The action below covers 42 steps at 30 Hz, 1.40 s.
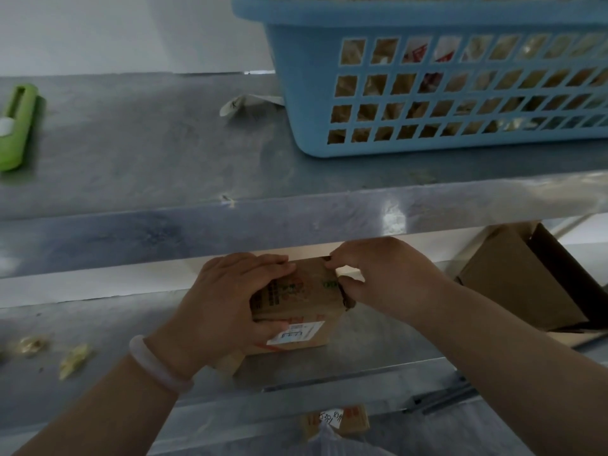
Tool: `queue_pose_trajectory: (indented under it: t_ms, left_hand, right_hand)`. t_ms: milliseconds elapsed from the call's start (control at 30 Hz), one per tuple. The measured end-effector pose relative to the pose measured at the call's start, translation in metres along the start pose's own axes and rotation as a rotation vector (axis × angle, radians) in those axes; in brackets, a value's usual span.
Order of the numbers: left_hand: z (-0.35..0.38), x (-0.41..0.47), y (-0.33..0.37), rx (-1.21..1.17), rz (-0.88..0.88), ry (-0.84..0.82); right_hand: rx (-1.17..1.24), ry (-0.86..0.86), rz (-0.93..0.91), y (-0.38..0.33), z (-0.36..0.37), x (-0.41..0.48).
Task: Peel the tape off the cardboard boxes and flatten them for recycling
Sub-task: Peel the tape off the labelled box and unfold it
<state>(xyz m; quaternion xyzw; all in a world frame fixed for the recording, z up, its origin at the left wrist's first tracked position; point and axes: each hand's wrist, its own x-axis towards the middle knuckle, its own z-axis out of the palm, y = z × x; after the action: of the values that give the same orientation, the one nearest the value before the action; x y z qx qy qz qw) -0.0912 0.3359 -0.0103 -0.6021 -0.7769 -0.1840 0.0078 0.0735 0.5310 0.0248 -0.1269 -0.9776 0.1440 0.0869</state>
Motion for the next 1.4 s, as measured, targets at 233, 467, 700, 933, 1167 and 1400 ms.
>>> queue_pose_trajectory:
  t_ms: [233, 467, 700, 933, 1167, 1400]
  left_hand:
    - [-0.002, 0.002, -0.001, -0.010, -0.013, -0.036]
    - [0.000, 0.001, 0.003, 0.003, -0.012, -0.015]
    - [-0.002, 0.001, 0.010, 0.008, -0.008, -0.009]
    - [-0.002, 0.001, 0.009, 0.010, -0.024, -0.021]
    - [-0.002, 0.003, 0.006, 0.014, -0.022, -0.039]
    - [0.001, 0.001, 0.009, 0.021, -0.032, -0.007]
  right_hand:
    - [-0.163, 0.051, -0.097, -0.004, 0.004, -0.004]
    - [-0.006, 0.051, -0.078, -0.011, 0.003, -0.001]
    - [-0.014, -0.014, -0.002, -0.012, 0.005, 0.001]
    - [-0.017, -0.076, 0.037, -0.013, 0.001, 0.006]
    - [-0.185, -0.088, 0.092, -0.019, 0.000, 0.004]
    - [-0.191, -0.057, 0.065, -0.021, 0.000, -0.002]
